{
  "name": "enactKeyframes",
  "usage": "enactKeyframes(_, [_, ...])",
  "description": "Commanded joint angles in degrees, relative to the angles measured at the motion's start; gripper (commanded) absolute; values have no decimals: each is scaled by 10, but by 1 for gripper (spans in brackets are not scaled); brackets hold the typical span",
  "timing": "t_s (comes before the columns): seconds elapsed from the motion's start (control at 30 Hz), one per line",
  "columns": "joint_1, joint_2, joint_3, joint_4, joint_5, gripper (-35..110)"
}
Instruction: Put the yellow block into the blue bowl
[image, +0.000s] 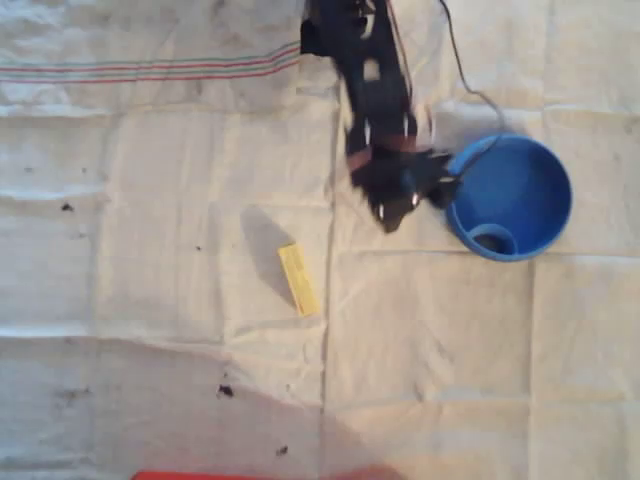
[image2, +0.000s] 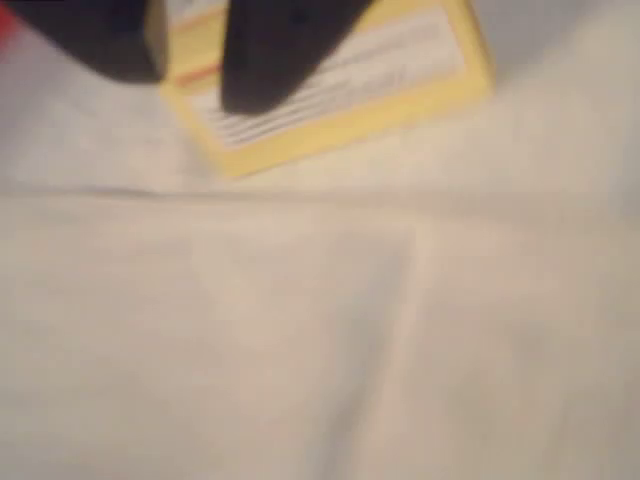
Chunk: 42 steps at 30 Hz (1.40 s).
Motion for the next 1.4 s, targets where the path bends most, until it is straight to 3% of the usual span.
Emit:
enactKeyframes(0.0, [20,-13,-143,82,-118,0])
enactKeyframes(0.3, [97,-110,-332,224,-463,0])
enactKeyframes(0.5, [147,-188,-430,228,-693,0])
enactKeyframes(0.7, [179,-244,-502,221,-860,1])
enactKeyframes(0.83, [184,-275,-532,221,-907,5])
enactKeyframes(1.1, [195,-307,-566,221,-911,26])
enactKeyframes(1.37, [206,-336,-590,212,-916,29])
